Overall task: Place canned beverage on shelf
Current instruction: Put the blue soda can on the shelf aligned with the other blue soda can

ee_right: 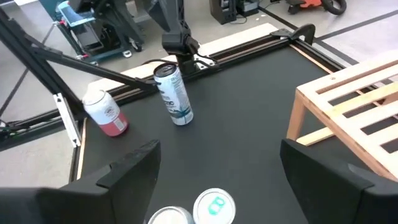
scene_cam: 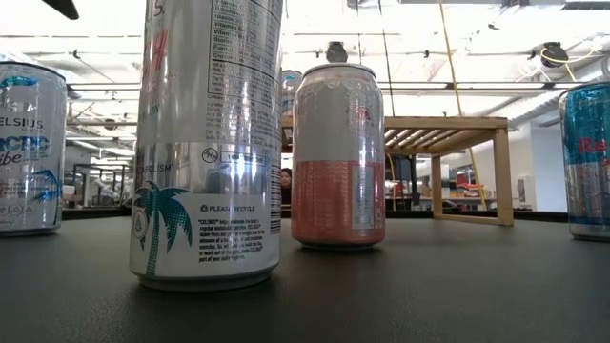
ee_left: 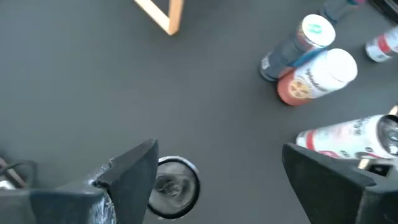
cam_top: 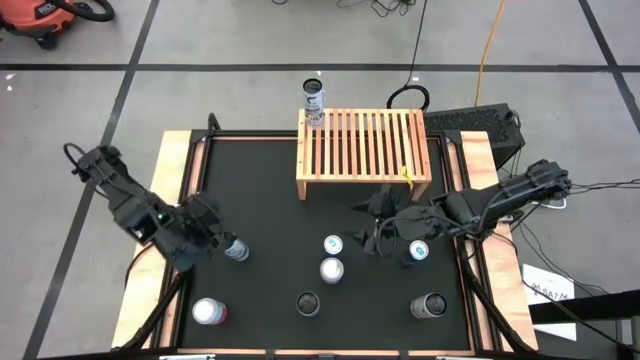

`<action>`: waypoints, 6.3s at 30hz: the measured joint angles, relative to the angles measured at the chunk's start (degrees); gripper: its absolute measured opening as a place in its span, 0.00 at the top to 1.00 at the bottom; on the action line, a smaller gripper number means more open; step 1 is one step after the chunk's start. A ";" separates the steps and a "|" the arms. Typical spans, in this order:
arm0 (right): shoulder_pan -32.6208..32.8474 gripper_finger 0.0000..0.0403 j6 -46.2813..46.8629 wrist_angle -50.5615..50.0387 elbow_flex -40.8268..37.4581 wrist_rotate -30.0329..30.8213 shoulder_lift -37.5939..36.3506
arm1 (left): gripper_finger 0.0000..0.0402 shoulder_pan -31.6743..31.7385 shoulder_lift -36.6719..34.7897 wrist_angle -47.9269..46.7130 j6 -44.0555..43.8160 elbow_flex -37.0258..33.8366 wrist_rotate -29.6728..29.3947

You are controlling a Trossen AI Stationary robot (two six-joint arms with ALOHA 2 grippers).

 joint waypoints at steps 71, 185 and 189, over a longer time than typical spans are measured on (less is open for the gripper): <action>-9.22 0.21 -6.97 10.28 -0.07 -1.78 0.04 | 0.04 -5.71 -1.08 3.29 -1.06 -17.47 3.01; -16.02 0.22 -7.98 18.22 4.50 -34.52 12.85 | 0.40 26.12 3.56 48.06 61.11 5.11 12.31; -16.11 0.22 -7.97 17.88 4.50 -34.52 12.83 | 0.40 26.70 3.55 49.54 61.57 5.11 12.50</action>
